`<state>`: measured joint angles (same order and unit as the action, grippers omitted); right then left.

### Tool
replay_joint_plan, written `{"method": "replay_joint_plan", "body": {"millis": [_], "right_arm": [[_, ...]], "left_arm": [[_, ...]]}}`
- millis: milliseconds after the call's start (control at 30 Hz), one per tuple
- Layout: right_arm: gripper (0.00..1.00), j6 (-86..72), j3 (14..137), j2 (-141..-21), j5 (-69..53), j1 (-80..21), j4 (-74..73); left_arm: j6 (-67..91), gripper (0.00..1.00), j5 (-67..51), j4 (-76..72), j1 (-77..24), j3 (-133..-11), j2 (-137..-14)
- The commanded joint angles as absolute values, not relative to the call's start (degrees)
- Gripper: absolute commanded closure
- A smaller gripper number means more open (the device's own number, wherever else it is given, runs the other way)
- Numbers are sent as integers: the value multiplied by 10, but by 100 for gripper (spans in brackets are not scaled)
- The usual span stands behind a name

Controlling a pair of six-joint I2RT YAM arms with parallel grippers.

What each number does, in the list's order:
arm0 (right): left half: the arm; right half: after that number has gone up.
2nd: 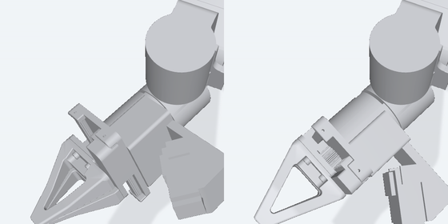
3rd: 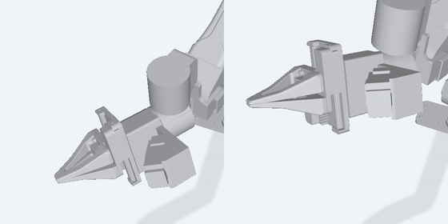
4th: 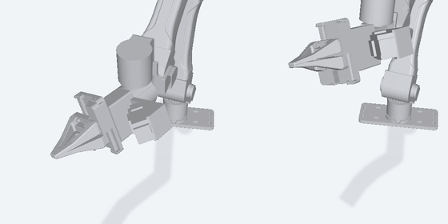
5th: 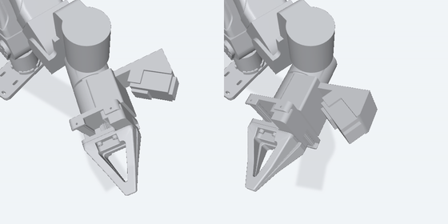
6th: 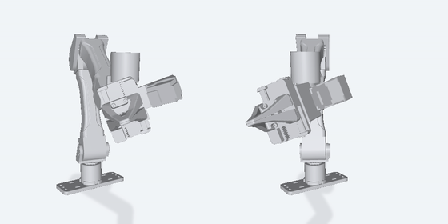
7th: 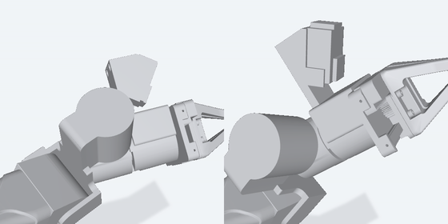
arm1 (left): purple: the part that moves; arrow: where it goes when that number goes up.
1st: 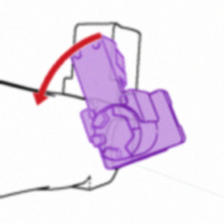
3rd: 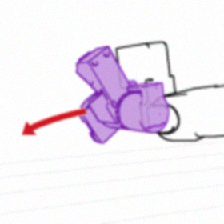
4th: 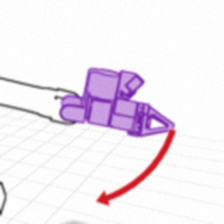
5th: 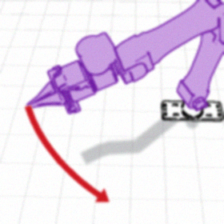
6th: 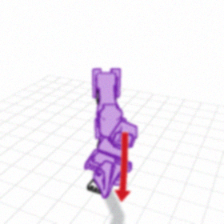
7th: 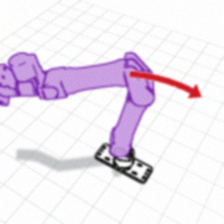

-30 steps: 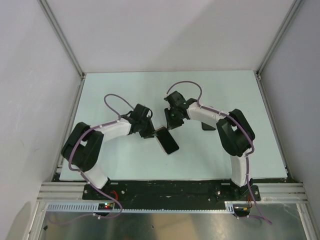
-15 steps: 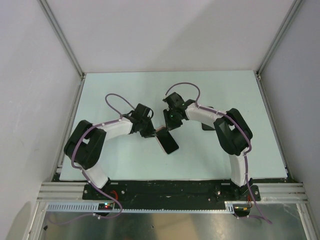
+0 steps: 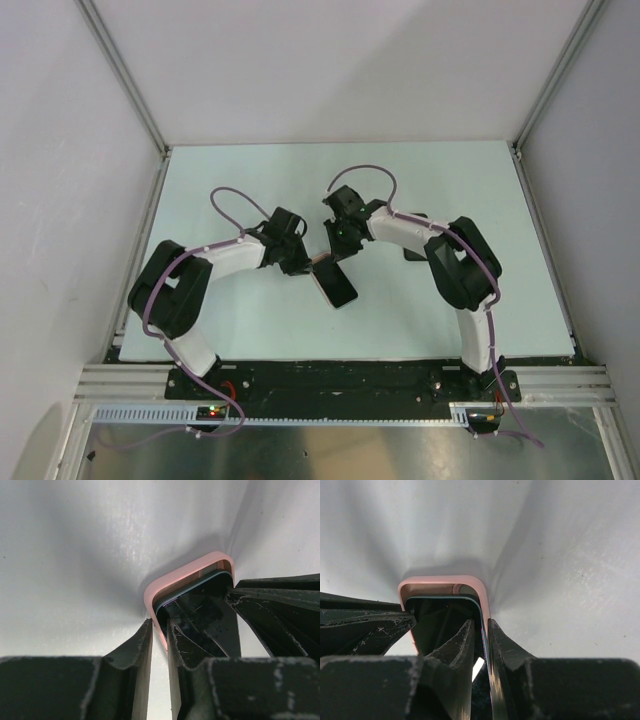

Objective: Put the phone into the phone case

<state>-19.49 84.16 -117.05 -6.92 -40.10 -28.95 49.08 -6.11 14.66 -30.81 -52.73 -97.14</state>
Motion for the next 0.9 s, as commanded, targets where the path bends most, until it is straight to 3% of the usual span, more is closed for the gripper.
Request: {"method": "replay_joint_plan", "body": {"millis": [0,133,300,500,700,867], "right_arm": [[81,-198,859,-1220,-34,-418,-301],[80,-196,874,-1216,-13,-416,-320],[69,-181,916,-1191,-13,-410,-344],[76,-181,954,-1175,-1,-410,-382],[73,-212,861,-1071,0,-405,-350],[62,-247,731,-957,8,-405,-322]], "left_arm": [[485,78,-41,142,-310,-548,-971],[472,78,-36,151,-303,-557,-963],[443,78,-32,166,-294,-577,-945],[408,77,-34,181,-277,-604,-926],[333,74,-62,186,-262,-674,-976],[302,73,-95,186,-262,-727,-1024]]}}
